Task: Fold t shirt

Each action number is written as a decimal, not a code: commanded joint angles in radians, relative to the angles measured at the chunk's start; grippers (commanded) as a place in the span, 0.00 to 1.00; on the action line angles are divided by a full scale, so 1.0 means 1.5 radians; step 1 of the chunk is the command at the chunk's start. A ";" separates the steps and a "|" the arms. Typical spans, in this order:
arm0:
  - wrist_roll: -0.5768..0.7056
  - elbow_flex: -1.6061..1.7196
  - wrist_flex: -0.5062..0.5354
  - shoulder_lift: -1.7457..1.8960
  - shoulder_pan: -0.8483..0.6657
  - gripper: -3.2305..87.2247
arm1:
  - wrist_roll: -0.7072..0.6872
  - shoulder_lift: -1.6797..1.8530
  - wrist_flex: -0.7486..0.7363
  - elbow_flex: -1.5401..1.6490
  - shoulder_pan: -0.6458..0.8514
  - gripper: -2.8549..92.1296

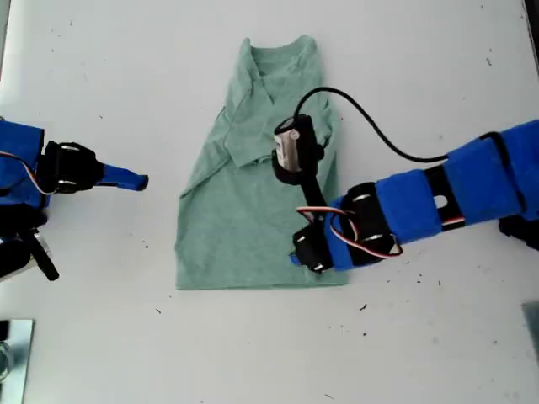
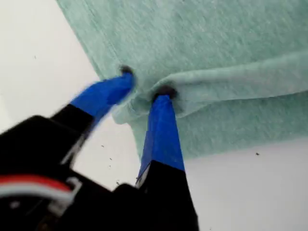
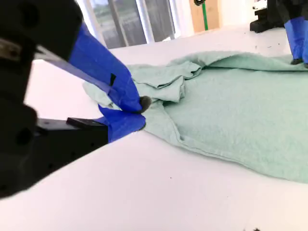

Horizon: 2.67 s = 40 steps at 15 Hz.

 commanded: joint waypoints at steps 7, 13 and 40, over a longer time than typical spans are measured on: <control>0.005 0.009 -0.009 0.005 0.002 0.03 | -0.084 0.560 0.185 0.266 0.060 0.17; -0.001 0.009 -0.009 0.005 -0.003 0.03 | -0.134 1.019 -0.014 0.976 0.242 0.05; -0.173 -0.705 -0.032 -1.217 0.161 0.15 | -0.148 1.367 0.150 1.123 0.318 0.05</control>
